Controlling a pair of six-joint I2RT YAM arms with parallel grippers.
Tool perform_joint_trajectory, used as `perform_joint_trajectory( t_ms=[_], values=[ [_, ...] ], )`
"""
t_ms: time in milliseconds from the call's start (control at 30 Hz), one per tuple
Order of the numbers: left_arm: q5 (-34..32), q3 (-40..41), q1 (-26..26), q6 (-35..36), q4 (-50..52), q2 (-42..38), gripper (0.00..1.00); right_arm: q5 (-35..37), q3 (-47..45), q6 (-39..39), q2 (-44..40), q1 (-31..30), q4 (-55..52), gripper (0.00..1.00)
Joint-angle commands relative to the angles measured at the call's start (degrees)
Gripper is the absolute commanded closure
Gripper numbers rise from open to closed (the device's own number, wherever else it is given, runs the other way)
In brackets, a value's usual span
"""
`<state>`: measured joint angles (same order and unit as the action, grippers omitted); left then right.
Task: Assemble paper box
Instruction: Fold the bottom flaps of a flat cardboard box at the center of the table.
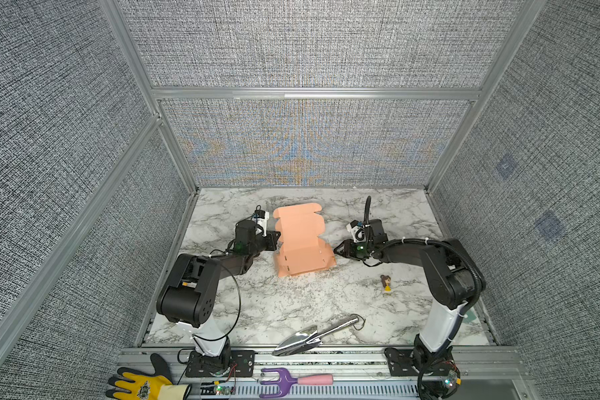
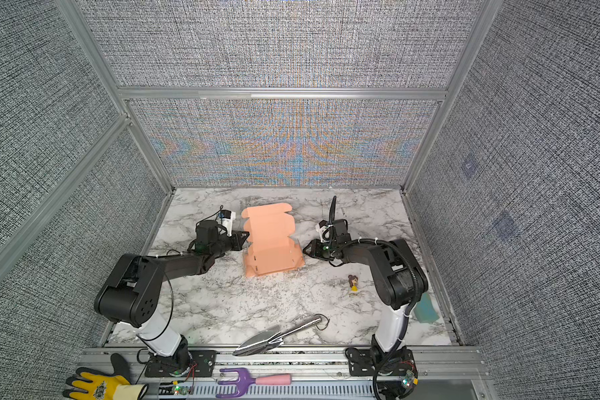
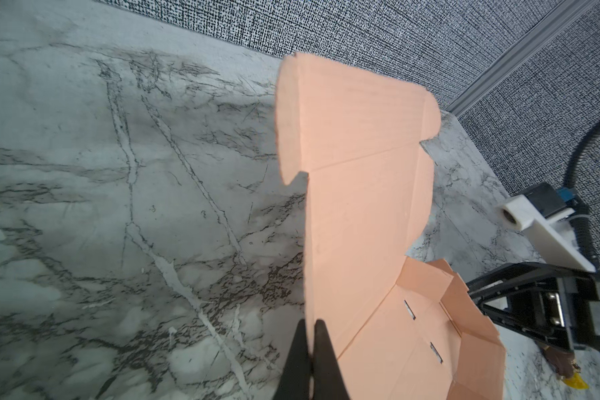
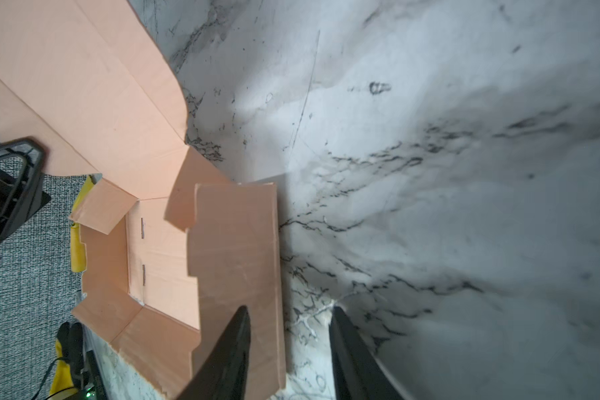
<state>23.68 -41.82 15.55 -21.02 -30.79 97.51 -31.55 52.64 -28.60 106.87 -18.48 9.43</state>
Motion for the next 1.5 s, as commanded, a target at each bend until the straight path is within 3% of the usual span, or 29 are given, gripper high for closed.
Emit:
perform_joint_trajectory(
  t_ms=[0, 533, 1000, 1467],
  values=[
    [1.0, -0.2, -0.1, 0.0, 0.0, 0.3, 1.00, -3.9, -2.1, -3.4, 0.5, 0.1, 6.0, 0.60],
    [2.7, 4.7, 0.2, 1.5, -6.8, -1.3, 1.00, -10.6, -6.1, -10.8, 3.9, 0.2, 19.4, 0.54],
    [0.8, 5.2, 0.2, 0.7, -6.7, -1.6, 1.00, -16.5, -11.9, -24.8, 4.1, 0.5, 39.8, 0.45],
    [0.9, 5.4, 0.2, 0.4, -6.9, -2.1, 1.00, -15.0, -11.6, -19.9, 0.4, -0.2, 32.6, 0.41]
  ],
)
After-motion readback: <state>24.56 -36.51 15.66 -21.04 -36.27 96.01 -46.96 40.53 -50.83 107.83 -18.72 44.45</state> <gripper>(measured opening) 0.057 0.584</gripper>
